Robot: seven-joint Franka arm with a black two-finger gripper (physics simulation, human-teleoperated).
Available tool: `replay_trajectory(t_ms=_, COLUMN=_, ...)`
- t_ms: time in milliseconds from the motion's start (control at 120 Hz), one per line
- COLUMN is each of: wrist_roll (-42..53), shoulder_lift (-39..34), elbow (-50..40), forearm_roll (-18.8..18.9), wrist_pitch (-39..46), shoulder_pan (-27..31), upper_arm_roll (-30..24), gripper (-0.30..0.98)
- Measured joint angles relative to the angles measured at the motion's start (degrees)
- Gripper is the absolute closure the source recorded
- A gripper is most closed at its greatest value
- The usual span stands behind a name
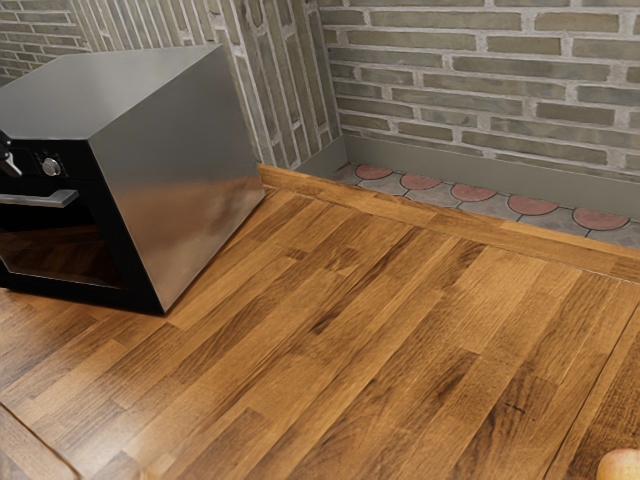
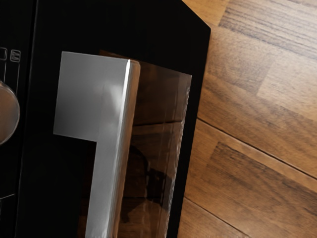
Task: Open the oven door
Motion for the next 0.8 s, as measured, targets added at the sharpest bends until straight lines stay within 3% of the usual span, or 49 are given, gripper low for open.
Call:
replay_trajectory(t_ms=292, wrist_roll=-1.3, shoulder_lift=-0.4, elbow=-3.5, forearm_roll=-0.2, wrist_pitch=6.1, shoulder_pan=1.2, upper_arm_roll=0.9, gripper=0.02)
replay_trajectory(t_ms=800, wrist_roll=-2.3, shoulder_lift=3.7, elbow=-2.7, forearm_roll=-0.7, wrist_pitch=8.5, shoulder_pan=0.5, upper_arm_roll=1.0, gripper=0.02)
